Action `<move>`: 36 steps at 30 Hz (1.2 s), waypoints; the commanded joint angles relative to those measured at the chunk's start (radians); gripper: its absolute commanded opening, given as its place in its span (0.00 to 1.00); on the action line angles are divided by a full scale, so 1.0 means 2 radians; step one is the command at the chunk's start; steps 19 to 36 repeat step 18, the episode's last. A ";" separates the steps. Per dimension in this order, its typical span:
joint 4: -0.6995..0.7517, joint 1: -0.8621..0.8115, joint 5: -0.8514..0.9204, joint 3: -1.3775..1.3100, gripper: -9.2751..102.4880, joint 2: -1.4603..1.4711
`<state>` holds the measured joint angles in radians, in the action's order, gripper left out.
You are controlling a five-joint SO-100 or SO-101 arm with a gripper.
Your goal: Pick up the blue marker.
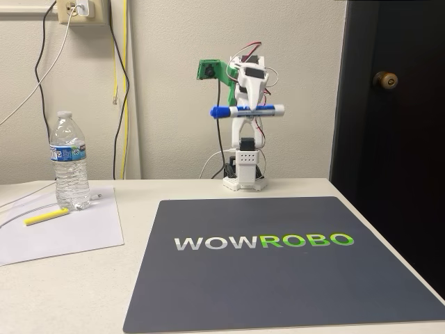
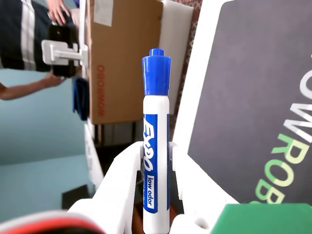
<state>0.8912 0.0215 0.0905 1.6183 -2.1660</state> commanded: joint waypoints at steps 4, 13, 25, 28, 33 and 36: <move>-0.013 -0.003 -0.034 0.018 0.12 -0.049; -0.061 -0.002 -0.082 0.120 0.12 -0.124; -0.072 -0.001 -0.095 0.140 0.12 -0.141; -0.072 -0.001 -0.095 0.140 0.12 -0.141; -0.072 -0.001 -0.095 0.140 0.12 -0.141; -0.072 -0.001 -0.095 0.140 0.12 -0.141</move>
